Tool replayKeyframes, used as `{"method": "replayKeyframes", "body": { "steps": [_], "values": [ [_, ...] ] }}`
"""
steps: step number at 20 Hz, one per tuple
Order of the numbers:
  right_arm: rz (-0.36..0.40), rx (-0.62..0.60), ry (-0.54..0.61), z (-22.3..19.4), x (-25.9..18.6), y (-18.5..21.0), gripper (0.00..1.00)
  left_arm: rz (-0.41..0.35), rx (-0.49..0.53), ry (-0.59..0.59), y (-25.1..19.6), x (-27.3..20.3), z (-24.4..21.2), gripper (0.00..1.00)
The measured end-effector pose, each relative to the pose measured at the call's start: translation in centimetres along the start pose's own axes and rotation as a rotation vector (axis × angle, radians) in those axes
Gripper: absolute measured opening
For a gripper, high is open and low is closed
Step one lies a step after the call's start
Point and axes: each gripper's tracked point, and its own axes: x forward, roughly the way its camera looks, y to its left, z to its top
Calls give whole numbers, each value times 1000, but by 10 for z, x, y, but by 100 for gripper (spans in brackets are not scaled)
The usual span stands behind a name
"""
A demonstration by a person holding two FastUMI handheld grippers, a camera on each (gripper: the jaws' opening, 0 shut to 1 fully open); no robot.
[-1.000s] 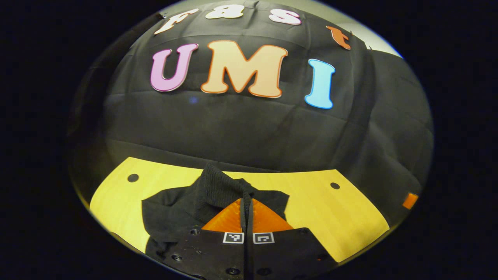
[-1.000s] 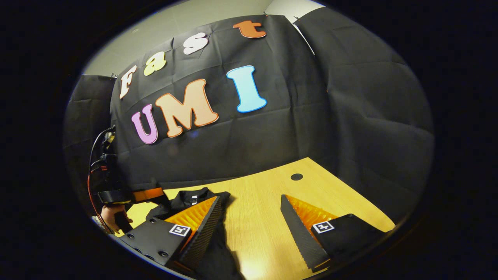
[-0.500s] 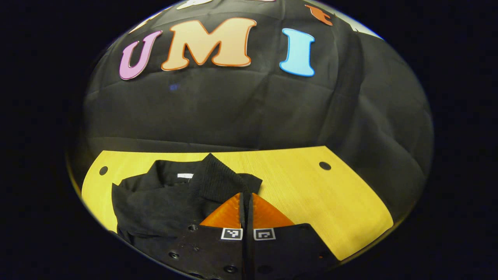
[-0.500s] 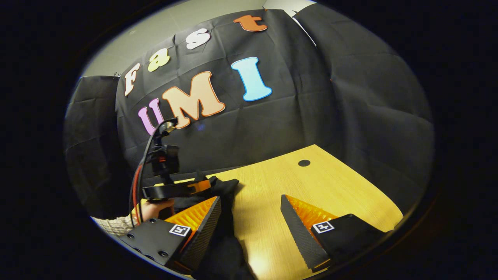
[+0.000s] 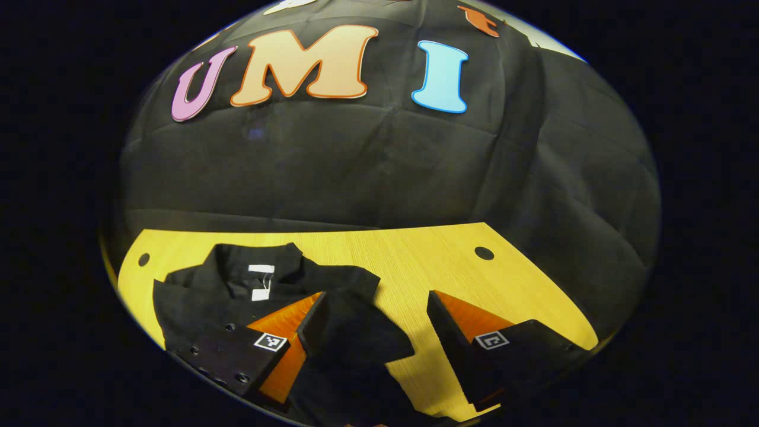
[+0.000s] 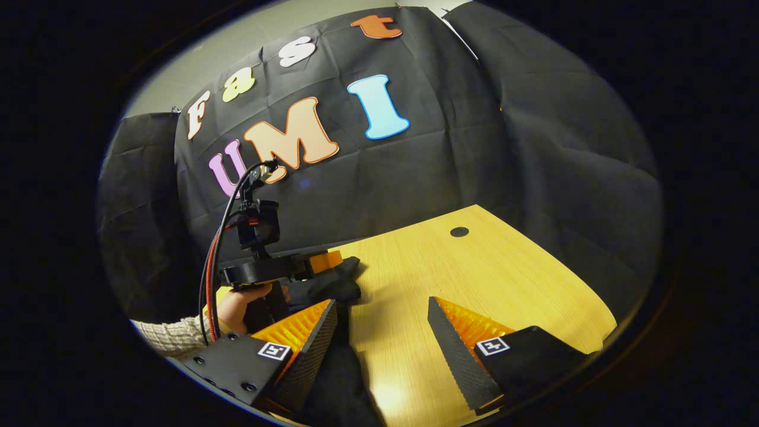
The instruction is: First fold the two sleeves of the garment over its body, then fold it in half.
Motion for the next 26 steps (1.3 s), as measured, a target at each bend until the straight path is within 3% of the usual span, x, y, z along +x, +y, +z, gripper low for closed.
{"method": "replayKeyframes", "body": {
  "steps": [2, 7, 15, 19, 26],
  "values": [
    [11, -10, 8, -4, 1, 4, 97, 53, 31, -93, 13, -11, 24, 95],
    [35, -34, 6, -13, -4, 18, 98, 116, 35, -254, 44, -57, 71, 95],
    [88, -83, 17, -32, -17, 50, 98, 312, -38, -356, 137, -169, 71, 93],
    [66, -109, 9, -49, -27, 62, 97, 405, -6, -365, 184, -240, 47, 92],
    [-3, -79, 60, -107, -52, 70, 98, 459, -2, -269, 228, -333, -40, 93]
  ]
}}
